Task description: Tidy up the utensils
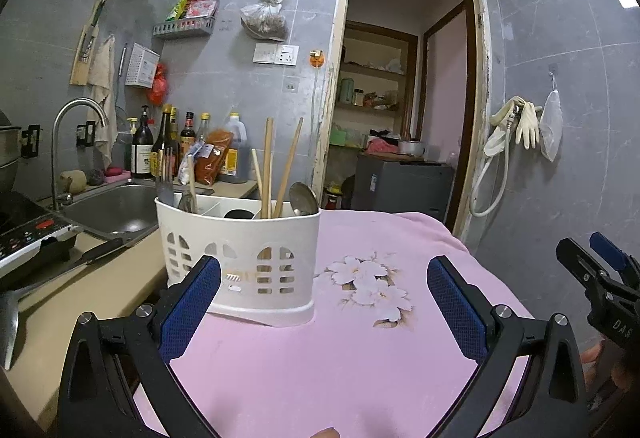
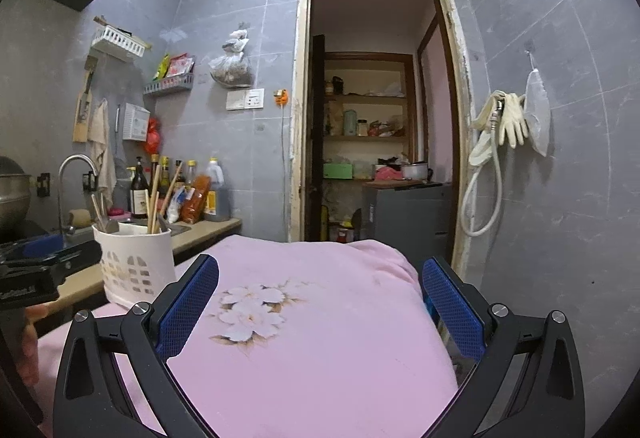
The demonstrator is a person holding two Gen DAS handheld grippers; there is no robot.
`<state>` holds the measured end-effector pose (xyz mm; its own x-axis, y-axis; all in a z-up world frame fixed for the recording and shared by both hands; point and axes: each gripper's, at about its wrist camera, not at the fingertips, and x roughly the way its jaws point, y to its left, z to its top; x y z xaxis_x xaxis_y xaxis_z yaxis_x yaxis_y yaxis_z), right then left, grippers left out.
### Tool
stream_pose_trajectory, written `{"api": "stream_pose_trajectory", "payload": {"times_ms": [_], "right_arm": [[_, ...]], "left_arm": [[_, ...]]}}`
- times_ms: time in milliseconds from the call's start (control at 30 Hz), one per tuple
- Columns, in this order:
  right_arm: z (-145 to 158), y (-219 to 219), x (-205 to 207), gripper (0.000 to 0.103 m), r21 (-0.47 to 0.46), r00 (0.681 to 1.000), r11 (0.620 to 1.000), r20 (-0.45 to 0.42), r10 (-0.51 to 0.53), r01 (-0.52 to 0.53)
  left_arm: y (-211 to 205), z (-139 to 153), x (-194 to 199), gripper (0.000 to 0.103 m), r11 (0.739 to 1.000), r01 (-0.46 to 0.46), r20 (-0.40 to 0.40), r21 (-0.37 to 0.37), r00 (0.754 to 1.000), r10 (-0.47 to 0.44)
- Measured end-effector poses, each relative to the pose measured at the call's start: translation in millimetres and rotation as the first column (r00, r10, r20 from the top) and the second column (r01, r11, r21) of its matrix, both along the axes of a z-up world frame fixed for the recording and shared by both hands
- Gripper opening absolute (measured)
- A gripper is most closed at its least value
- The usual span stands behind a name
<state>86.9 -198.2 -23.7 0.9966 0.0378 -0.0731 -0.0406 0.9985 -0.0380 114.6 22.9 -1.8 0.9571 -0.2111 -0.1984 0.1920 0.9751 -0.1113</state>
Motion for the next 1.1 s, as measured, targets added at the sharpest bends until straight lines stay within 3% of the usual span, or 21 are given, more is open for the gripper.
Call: {"api": "stream_pose_trajectory", "payload": {"times_ms": [400, 1100], "right_arm": [[-11.9, -4.0, 4.0, 0.103, 0.013, 0.999, 1.0, -0.047, -0.009, 0.01], [-9.0, -5.1, 2.0, 0.103, 0.015, 0.999, 1.0, -0.037, -0.014, 0.014]], "left_arm": [[3.3, -8.4, 1.5, 0.101, 1.0, -0.016, -0.01, 0.009, 1.0, 0.016], [2.0, -7.8, 0.8, 0.101, 1.0, -0.007, 0.0, 0.02, 1.0, 0.007]]}}
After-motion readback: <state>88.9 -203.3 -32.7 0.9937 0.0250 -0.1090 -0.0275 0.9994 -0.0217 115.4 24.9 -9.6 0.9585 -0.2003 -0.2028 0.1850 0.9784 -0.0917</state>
